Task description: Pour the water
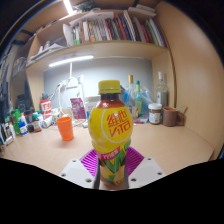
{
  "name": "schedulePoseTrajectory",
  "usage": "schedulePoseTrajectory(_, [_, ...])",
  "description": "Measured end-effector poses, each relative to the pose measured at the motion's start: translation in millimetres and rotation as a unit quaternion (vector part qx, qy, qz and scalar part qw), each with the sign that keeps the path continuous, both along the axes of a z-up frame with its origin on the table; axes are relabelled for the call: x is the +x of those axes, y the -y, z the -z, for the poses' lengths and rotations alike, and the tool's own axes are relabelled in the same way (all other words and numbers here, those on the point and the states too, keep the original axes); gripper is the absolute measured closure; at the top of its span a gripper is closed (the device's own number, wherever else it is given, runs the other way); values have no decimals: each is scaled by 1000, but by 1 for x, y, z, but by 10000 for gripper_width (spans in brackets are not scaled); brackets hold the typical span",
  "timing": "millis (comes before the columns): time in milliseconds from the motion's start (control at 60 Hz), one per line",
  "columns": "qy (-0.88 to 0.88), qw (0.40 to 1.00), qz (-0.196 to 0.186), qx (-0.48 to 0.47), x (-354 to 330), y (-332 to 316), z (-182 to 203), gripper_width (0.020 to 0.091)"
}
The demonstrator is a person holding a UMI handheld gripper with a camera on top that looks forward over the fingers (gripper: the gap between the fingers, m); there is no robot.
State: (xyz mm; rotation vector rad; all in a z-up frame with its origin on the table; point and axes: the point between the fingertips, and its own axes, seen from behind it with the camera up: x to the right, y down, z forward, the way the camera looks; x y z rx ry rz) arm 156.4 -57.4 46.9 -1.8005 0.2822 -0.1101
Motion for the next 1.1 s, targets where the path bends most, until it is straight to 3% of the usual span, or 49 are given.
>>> schedulePoseTrajectory(50, [-18, 1000, -4, -21, -1, -4, 0, 809])
schedulePoseTrajectory(150, [-11, 999, -19, -32, 12, -23, -27, 810])
schedulePoseTrajectory(333, [262, 961, -51, -77, 58, -114, -112, 811])
schedulePoseTrajectory(467, [541, 827, -91, -123, 44, -189, -148, 811])
schedulePoseTrajectory(567, [719, 669, -136, -132, 18, -235, -155, 809])
schedulePoseTrajectory(667, [826, 522, -171, -129, -12, -263, -150, 810])
schedulePoseTrajectory(767, [884, 416, -177, -122, -28, -277, -157, 811])
schedulePoseTrajectory(883, [908, 360, -180, -114, -44, -282, -160, 810])
schedulePoseTrajectory(1100, [903, 360, -203, -116, -48, -278, -142, 811])
